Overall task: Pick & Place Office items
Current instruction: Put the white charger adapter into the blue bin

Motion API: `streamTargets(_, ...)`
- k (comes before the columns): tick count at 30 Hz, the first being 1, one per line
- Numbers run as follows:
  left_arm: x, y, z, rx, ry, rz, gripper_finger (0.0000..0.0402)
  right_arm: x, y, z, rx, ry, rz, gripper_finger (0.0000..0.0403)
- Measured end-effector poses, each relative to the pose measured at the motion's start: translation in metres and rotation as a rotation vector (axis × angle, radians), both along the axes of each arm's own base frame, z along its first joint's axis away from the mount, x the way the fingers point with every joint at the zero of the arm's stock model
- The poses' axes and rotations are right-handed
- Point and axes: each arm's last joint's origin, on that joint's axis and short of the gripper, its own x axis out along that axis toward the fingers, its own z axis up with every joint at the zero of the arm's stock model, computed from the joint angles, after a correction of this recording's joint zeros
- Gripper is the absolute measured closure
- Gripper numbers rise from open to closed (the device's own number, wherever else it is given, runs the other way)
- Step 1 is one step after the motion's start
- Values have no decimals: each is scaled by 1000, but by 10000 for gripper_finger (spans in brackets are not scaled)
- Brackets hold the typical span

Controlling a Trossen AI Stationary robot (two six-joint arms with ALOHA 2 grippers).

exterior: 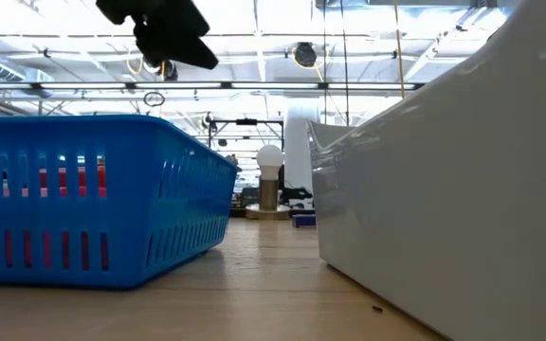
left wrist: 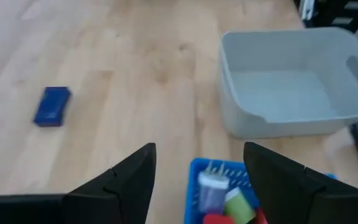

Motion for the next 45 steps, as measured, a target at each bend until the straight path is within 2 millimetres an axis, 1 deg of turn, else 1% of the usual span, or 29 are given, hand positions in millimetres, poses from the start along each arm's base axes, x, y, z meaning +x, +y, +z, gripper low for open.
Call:
streamTargets(3,-3,9,1,53,26,25,156,0,0,0,0,0,0,140)
streamTargets(6,-7,23,5,127,42,83,156,0,0,0,0,0,0,140)
streamTargets(9,-10,41,10,186,37,135,156,0,0,0,0,0,0,140)
streamTargets(12,-15,63,12,206,12,187,156,0,0,0,0,0,0,140)
streamTargets(16,-29,100,0,207,-37,292,156,0,0,0,0,0,0,140)
streamTargets(19,-43,126,-16,196,-59,392,156,0,0,0,0,0,0,140)
streamTargets(22,-55,147,-27,182,-88,502,156,0,0,0,0,0,0,140)
streamTargets(25,-61,163,-32,179,-115,618,156,0,0,0,0,0,0,140)
streamTargets(27,-64,171,-34,187,-104,686,156,0,0,0,0,0,0,140)
streamTargets(30,-64,178,-32,189,-129,729,156,0,0,0,0,-1,0,140)
streamTargets(34,-62,183,-28,190,-185,751,156,0,0,0,0,-1,0,140)
streamTargets(36,-62,186,-27,159,-209,788,156,0,0,0,0,0,0,140)
streamTargets(39,-65,190,-28,168,-208,866,156,0,0,0,0,0,0,140)
streamTargets(42,-66,193,-27,212,-198,874,156,0,0,0,0,0,0,140)
streamTargets(45,-67,196,-26,211,-207,900,156,0,0,0,0,0,0,140)
